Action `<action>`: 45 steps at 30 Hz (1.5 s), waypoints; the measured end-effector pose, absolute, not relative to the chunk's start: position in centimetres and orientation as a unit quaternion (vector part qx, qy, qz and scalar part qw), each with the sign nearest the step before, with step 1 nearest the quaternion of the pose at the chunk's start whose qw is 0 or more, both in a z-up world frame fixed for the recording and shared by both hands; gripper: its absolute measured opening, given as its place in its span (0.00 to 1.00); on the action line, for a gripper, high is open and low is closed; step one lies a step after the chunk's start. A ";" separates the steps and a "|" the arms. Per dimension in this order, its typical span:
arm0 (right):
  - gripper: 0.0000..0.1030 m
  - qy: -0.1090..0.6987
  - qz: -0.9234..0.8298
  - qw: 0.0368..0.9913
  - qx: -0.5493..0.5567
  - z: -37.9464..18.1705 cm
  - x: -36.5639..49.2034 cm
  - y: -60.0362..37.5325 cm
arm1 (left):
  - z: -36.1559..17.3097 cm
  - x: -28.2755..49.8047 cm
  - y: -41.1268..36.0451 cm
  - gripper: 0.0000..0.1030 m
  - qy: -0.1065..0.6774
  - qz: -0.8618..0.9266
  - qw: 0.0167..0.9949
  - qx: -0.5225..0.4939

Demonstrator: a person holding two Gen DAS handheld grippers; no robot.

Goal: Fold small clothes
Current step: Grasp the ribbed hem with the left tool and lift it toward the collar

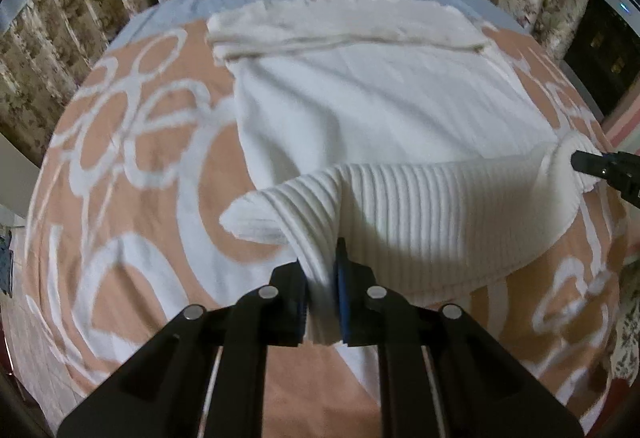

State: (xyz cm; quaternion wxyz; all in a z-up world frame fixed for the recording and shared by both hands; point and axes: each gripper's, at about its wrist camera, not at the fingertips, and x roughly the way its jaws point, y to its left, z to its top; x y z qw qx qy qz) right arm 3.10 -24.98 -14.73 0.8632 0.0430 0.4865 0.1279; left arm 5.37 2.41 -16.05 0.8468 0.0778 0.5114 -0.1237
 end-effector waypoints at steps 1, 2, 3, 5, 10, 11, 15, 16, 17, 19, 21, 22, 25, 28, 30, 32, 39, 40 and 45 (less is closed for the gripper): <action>0.11 0.482 0.128 0.866 0.043 -14.5 3.5 -24.9 | -15.9 6.1 2.6 0.12 0.506 -0.121 0.850 0.078; 0.11 0.477 0.127 0.869 0.041 -14.4 4.0 -24.9 | -15.8 6.6 2.6 0.12 0.504 -0.120 0.852 0.077; 0.11 0.471 0.128 0.872 0.039 -14.1 4.6 -24.9 | -15.8 7.1 2.7 0.12 0.501 -0.121 0.854 0.075; 0.11 0.465 0.127 0.876 0.035 -13.9 5.5 -24.8 | -15.4 8.4 2.7 0.12 0.489 -0.120 0.860 0.081; 0.11 0.446 0.123 0.886 0.020 -13.5 8.3 -25.0 | -14.7 11.4 2.4 0.12 0.465 -0.118 0.871 0.102; 0.11 0.439 0.121 0.890 0.021 -13.3 9.0 -25.2 | -14.4 12.3 2.3 0.12 0.460 -0.117 0.874 0.105; 0.11 0.415 0.113 0.902 0.028 -12.7 11.5 -26.2 | -13.3 15.1 2.4 0.12 0.435 -0.110 0.887 0.109; 0.11 0.411 0.112 0.904 0.032 -12.6 12.3 -26.5 | -13.1 16.1 2.5 0.12 0.432 -0.109 0.890 0.103; 0.11 0.406 0.113 0.906 0.037 -12.6 13.1 -26.9 | -13.0 16.9 2.6 0.12 0.431 -0.110 0.890 0.096; 0.11 0.399 0.115 0.909 0.045 -12.6 14.4 -27.3 | -12.7 18.7 2.8 0.12 0.428 -0.107 0.894 0.083; 0.11 0.394 0.120 0.909 0.056 -12.6 15.9 -27.6 | -12.4 20.0 2.7 0.12 0.425 -0.103 0.896 0.077; 0.11 0.393 0.124 0.909 0.063 -12.5 16.9 -27.7 | -12.2 21.1 2.7 0.12 0.423 -0.103 0.897 0.072; 0.11 0.388 0.126 0.911 0.063 -12.3 19.0 -28.0 | -11.6 23.9 2.4 0.12 0.418 -0.110 0.899 0.075; 0.11 0.402 0.125 0.901 0.103 -12.5 22.8 -29.6 | -11.5 27.0 1.6 0.12 0.421 -0.117 0.895 0.084; 0.11 0.407 0.121 0.896 0.130 -12.6 24.9 -30.8 | -12.1 29.6 1.1 0.12 0.430 -0.121 0.891 0.085; 0.11 0.416 0.117 0.890 0.145 -12.9 26.7 -31.4 | -13.2 31.9 0.7 0.12 0.446 -0.124 0.883 0.079; 0.10 0.428 0.088 0.889 0.139 -15.3 31.6 -31.7 | -17.2 36.4 0.2 0.12 0.477 -0.120 0.868 0.075; 0.10 0.433 0.083 0.887 0.135 -15.8 32.0 -31.7 | -17.8 36.8 0.4 0.15 0.488 -0.121 0.861 0.068; 0.14 0.452 0.088 0.879 0.125 -16.8 33.0 -32.0 | -17.0 37.4 2.4 0.31 0.497 -0.147 0.855 0.019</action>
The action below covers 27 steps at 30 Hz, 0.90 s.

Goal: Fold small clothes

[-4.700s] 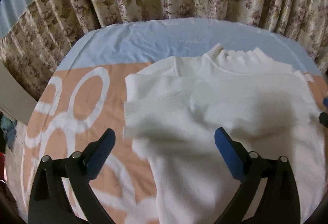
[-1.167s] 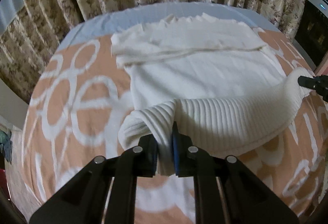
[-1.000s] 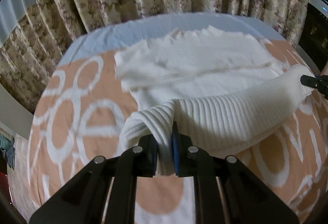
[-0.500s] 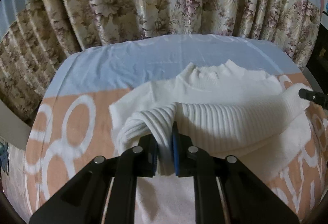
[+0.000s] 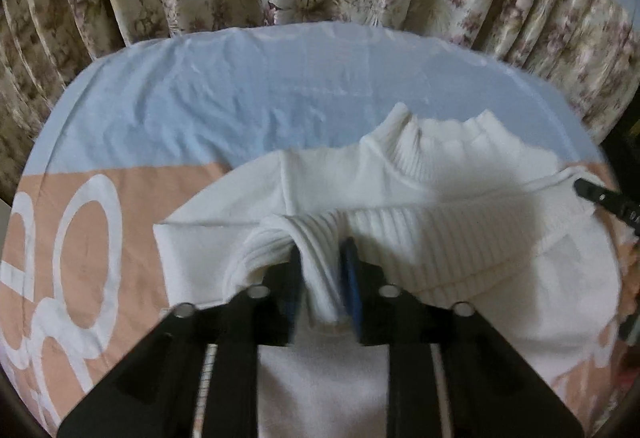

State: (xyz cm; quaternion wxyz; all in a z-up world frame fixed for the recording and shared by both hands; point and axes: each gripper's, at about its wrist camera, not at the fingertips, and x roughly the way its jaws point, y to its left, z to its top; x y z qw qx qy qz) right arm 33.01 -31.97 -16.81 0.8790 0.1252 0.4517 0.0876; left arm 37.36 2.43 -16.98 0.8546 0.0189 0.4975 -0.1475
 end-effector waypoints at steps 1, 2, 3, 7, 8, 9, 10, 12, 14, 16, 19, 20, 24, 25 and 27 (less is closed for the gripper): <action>0.21 0.446 0.091 0.882 0.125 -16.3 32.9 -32.1 | -16.0 37.5 3.4 0.49 0.491 -0.148 0.858 0.003; 0.37 0.432 0.095 0.888 0.127 -15.3 32.5 -32.5 | -15.3 37.5 4.0 0.62 0.484 -0.140 0.864 -0.001; 0.46 0.418 0.094 0.894 0.131 -14.6 32.2 -33.0 | -14.1 37.4 5.1 0.78 0.464 -0.119 0.878 -0.003; 0.60 0.373 0.072 0.916 0.132 -11.8 31.1 -34.8 | -11.0 37.4 8.5 0.79 0.431 -0.083 0.898 -0.021; 0.60 0.374 0.061 0.918 0.117 -11.7 31.0 -34.9 | -11.1 37.5 9.0 0.79 0.438 -0.081 0.895 -0.029; 0.60 0.375 0.058 0.918 0.111 -11.8 31.0 -34.9 | -11.5 37.3 9.1 0.79 0.448 -0.085 0.889 -0.032; 0.60 0.381 0.058 0.917 0.106 -12.1 31.0 -34.8 | -11.9 37.1 9.0 0.79 0.457 -0.089 0.885 -0.029; 0.60 0.406 0.066 0.906 0.095 -13.5 31.1 -34.2 | -13.7 36.1 8.3 0.79 0.478 -0.091 0.873 -0.004; 0.58 0.429 0.067 0.898 0.075 -15.1 30.8 -33.2 | -15.5 34.6 7.5 0.79 0.498 -0.100 0.862 0.007; 0.53 0.441 0.069 0.892 0.066 -16.2 29.9 -32.5 | -16.6 32.9 7.3 0.79 0.508 -0.109 0.854 0.004; 0.52 0.445 0.063 0.890 0.073 -17.0 27.8 -32.4 | -17.4 29.7 7.2 0.79 0.516 -0.118 0.849 -0.004; 0.52 0.446 0.060 0.890 0.078 -17.0 27.0 -32.4 | -17.5 28.9 7.3 0.79 0.515 -0.122 0.848 -0.007; 0.52 0.446 0.058 0.886 0.111 -17.3 23.0 -33.2 | -18.2 26.0 7.4 0.79 0.521 -0.150 0.840 -0.015; 0.52 0.449 0.057 0.884 0.120 -17.5 22.0 -33.4 | -18.5 25.6 7.2 0.79 0.521 -0.155 0.839 -0.006; 0.52 0.456 0.059 0.879 0.126 -17.9 21.0 -33.5 | -18.6 25.3 6.8 0.71 0.523 -0.155 0.838 0.001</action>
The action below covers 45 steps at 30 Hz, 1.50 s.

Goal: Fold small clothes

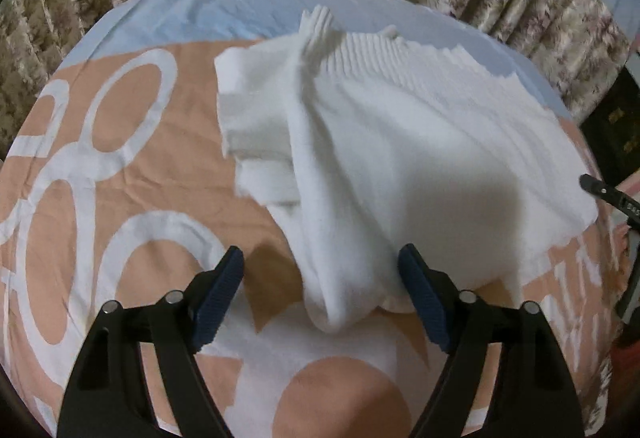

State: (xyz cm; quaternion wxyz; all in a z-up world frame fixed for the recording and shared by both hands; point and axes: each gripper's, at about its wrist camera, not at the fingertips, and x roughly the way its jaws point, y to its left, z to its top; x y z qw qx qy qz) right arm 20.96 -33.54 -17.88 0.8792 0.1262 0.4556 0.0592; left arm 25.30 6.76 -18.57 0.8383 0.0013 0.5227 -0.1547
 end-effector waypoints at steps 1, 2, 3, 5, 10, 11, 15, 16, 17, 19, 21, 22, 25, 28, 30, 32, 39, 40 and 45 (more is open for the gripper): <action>0.49 0.457 0.059 0.879 0.124 -18.0 20.3 -33.4 | -18.5 25.1 6.7 0.62 0.522 -0.163 0.837 -0.001; 0.45 0.457 0.060 0.879 0.122 -18.0 20.1 -33.2 | -18.4 24.7 6.5 0.45 0.520 -0.179 0.835 -0.006; 0.36 0.458 0.063 0.878 0.122 -18.1 19.9 -33.1 | -18.3 24.4 6.4 0.42 0.517 -0.184 0.836 -0.004; 0.19 0.464 0.072 0.874 0.125 -18.3 19.6 -32.8 | -18.0 24.0 5.8 0.35 0.508 -0.186 0.841 0.017; 0.07 0.457 0.082 0.879 0.109 -18.2 19.4 -31.9 | -17.3 24.3 6.3 0.22 0.504 -0.215 0.836 0.025; 0.07 0.453 0.089 0.879 0.116 -17.7 19.2 -32.0 | -16.7 24.4 7.0 0.21 0.504 -0.221 0.835 0.018; 0.07 0.440 0.105 0.879 0.147 -15.9 18.4 -33.0 | -15.7 24.0 9.0 0.15 0.508 -0.223 0.832 0.013; 0.07 0.442 0.105 0.877 0.157 -15.8 18.3 -33.4 | -16.1 24.1 9.3 0.15 0.513 -0.215 0.831 0.019; 0.07 0.449 0.100 0.872 0.166 -16.3 18.2 -33.9 | -17.1 23.9 9.6 0.15 0.523 -0.204 0.827 0.025; 0.07 0.474 0.087 0.860 0.168 -18.3 18.3 -34.4 | -18.5 23.5 10.1 0.15 0.533 -0.202 0.822 0.016; 0.07 0.486 0.081 0.856 0.154 -19.7 18.1 -34.2 | -18.3 22.9 10.4 0.15 0.523 -0.199 0.829 0.003; 0.07 0.485 0.080 0.858 0.147 -19.9 18.0 -34.0 | -18.0 22.7 10.4 0.17 0.519 -0.194 0.832 0.003; 0.12 0.472 0.065 0.871 0.120 -19.1 17.6 -33.4 | -16.6 21.8 9.4 0.20 0.500 -0.156 0.850 0.050; 0.19 0.420 0.058 0.902 0.081 -16.3 16.4 -32.5 | -14.3 20.6 7.4 0.61 0.465 -0.145 0.869 0.093; 0.29 0.392 0.046 0.917 0.060 -15.1 15.9 -32.1 | -13.1 20.3 6.2 0.78 0.442 -0.145 0.880 0.101; 0.47 0.365 0.044 0.928 0.051 -14.2 16.0 -31.4 | -12.5 20.8 4.6 0.80 0.437 -0.151 0.882 0.090; 0.50 0.382 0.069 0.920 0.059 -15.8 20.9 -28.1 | -13.7 25.7 -0.5 0.84 0.448 -0.144 0.880 0.054; 0.50 0.381 0.070 0.920 0.063 -15.8 21.5 -27.9 | -13.9 26.8 -1.2 0.84 0.445 -0.140 0.883 0.055; 0.50 0.387 0.070 0.917 0.063 -16.1 24.9 -27.6 | -16.3 30.9 -1.7 0.83 0.463 -0.102 0.879 0.054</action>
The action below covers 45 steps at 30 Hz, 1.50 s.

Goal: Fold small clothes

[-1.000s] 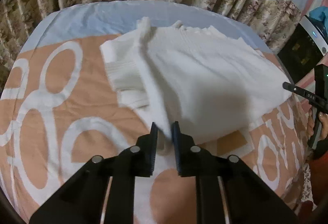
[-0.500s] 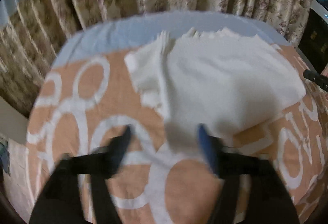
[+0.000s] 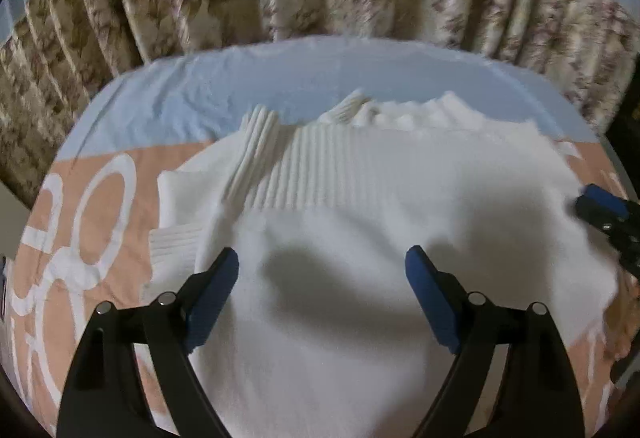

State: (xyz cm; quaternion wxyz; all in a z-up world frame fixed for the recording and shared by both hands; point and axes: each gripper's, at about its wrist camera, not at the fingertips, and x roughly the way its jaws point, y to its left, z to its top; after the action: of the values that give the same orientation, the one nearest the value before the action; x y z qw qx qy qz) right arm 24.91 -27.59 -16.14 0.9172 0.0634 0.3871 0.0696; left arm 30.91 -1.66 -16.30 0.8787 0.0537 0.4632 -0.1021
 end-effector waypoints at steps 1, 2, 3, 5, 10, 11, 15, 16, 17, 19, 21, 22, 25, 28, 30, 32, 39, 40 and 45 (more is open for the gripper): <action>0.50 0.390 0.070 0.916 0.062 -16.3 25.5 -27.7 | -16.9 31.4 -1.2 0.83 0.469 -0.093 0.877 0.051; 0.50 0.396 0.068 0.914 0.056 -16.7 26.0 -27.8 | -17.5 31.7 -0.5 0.83 0.477 -0.086 0.874 0.045; 0.50 0.402 0.065 0.912 0.050 -17.1 26.4 -28.0 | -17.9 31.8 0.0 0.83 0.479 -0.087 0.873 0.038; 0.46 0.411 0.051 0.910 0.034 -17.9 27.1 -28.9 | -18.0 31.3 0.5 0.83 0.469 -0.098 0.877 0.040; 0.52 0.424 0.037 0.899 0.098 -19.8 27.7 -33.2 | -18.6 30.6 -0.7 0.84 0.458 -0.086 0.880 0.089; 0.52 0.425 0.042 0.897 0.117 -19.9 27.6 -33.7 | -18.5 30.6 -0.7 0.84 0.460 -0.086 0.880 0.087; 0.51 0.397 0.049 0.911 0.101 -17.5 25.9 -33.2 | -16.9 30.8 0.0 0.84 0.475 -0.094 0.874 0.034; 0.51 0.390 0.052 0.914 0.102 -16.7 25.5 -33.0 | -16.4 30.6 0.2 0.87 0.474 -0.095 0.875 0.023; 0.56 0.382 0.057 0.916 0.104 -15.9 24.9 -32.8 | -15.5 30.3 0.5 0.89 0.471 -0.096 0.877 0.008; 0.72 0.372 0.062 0.920 0.109 -14.6 23.8 -32.4 | -14.1 29.6 0.7 0.90 0.466 -0.095 0.879 -0.010; 0.86 0.363 0.059 0.924 0.106 -13.6 22.5 -31.8 | -13.5 29.2 0.5 0.92 0.472 -0.096 0.876 -0.020; 0.92 0.361 0.058 0.925 0.105 -13.4 22.2 -31.6 | -13.4 29.0 0.4 0.94 0.478 -0.097 0.873 -0.024; 0.97 0.367 0.053 0.923 0.105 -13.5 21.5 -31.1 | -13.7 28.4 -0.3 0.95 0.501 -0.101 0.859 -0.031; 0.97 0.389 0.048 0.913 0.112 -14.5 21.3 -31.1 | -13.9 27.3 -1.4 0.95 0.511 -0.112 0.852 -0.024; 0.97 0.402 0.041 0.907 0.118 -15.2 21.0 -31.3 | -14.1 26.5 -2.0 0.96 0.508 -0.112 0.854 -0.009; 0.97 0.411 0.039 0.902 0.127 -15.8 20.8 -31.8 | -14.4 26.1 -2.7 0.97 0.507 -0.113 0.855 0.003; 0.97 0.429 0.031 0.887 0.167 -17.4 20.3 -34.0 | -16.1 25.8 -5.7 0.97 0.513 -0.130 0.847 0.037; 0.97 0.430 0.031 0.886 0.170 -17.5 20.3 -34.1 | -16.2 25.8 -5.9 0.97 0.512 -0.130 0.848 0.039; 0.97 0.432 0.042 0.881 0.189 -18.2 20.7 -34.7 | -16.4 26.1 -6.9 0.97 0.506 -0.128 0.852 0.045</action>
State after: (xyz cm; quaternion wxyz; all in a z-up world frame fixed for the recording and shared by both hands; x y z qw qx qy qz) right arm 20.71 -34.65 -18.22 0.8806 0.1891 0.4324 0.0424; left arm 26.05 -6.85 -16.38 0.8515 0.0448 0.5064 -0.1282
